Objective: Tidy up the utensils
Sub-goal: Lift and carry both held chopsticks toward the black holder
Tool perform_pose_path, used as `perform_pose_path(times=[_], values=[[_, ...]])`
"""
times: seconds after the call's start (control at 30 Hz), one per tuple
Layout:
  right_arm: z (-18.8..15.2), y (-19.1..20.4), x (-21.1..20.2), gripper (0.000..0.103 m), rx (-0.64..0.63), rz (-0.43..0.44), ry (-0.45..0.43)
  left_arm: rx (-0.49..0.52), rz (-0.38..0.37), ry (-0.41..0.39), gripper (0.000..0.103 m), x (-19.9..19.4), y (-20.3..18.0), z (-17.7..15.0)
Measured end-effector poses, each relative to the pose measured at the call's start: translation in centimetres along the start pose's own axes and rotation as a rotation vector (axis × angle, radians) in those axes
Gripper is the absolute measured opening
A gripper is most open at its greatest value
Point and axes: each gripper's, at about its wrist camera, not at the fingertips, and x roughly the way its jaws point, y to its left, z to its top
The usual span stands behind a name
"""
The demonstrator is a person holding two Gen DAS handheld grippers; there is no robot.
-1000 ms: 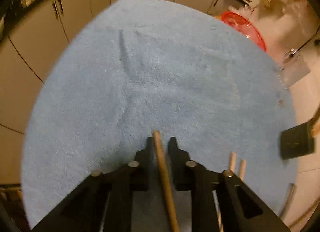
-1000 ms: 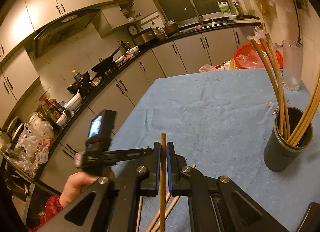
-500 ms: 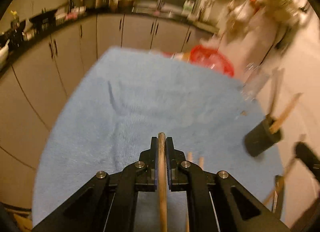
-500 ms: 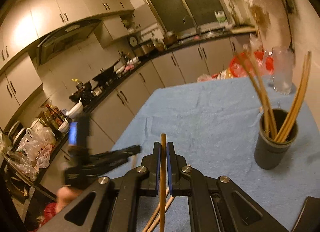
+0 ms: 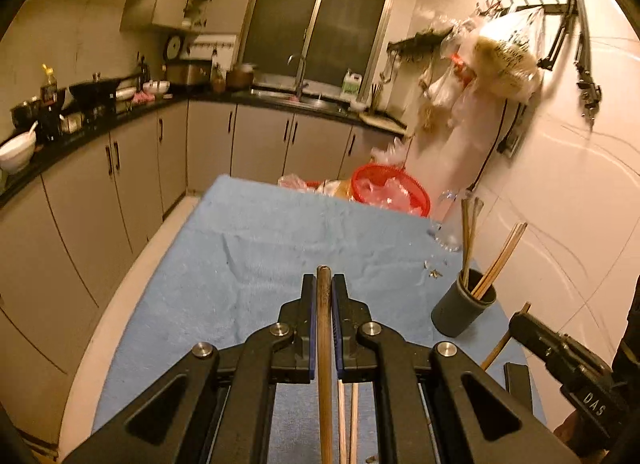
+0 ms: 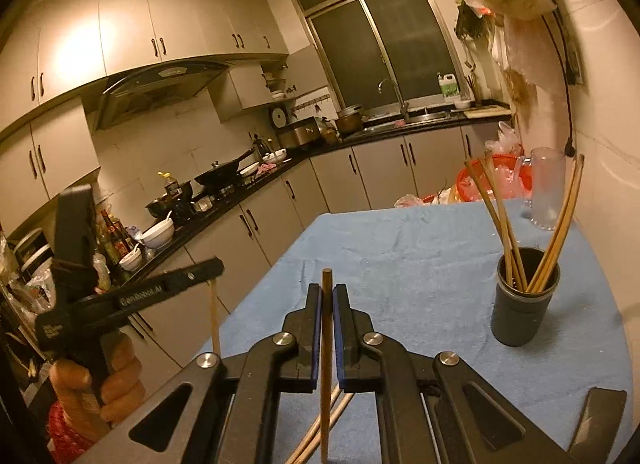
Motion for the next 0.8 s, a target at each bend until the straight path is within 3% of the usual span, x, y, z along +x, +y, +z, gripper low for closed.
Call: perform_pose_path(times=[0.27, 0.8], values=[[-0.8, 1.0, -2.4, 0.006, -0.028, -0.02, -0.021, 0.02, 0.039, -0.064, 0.007, -2.0, -0.1, -0.4], [-0.9, 0.1, -4.1, 0.006, -0.021, -0.037, -0.038, 0.023, 0.033, -0.041, 0.007, -1.7, -0.5, -1.2]])
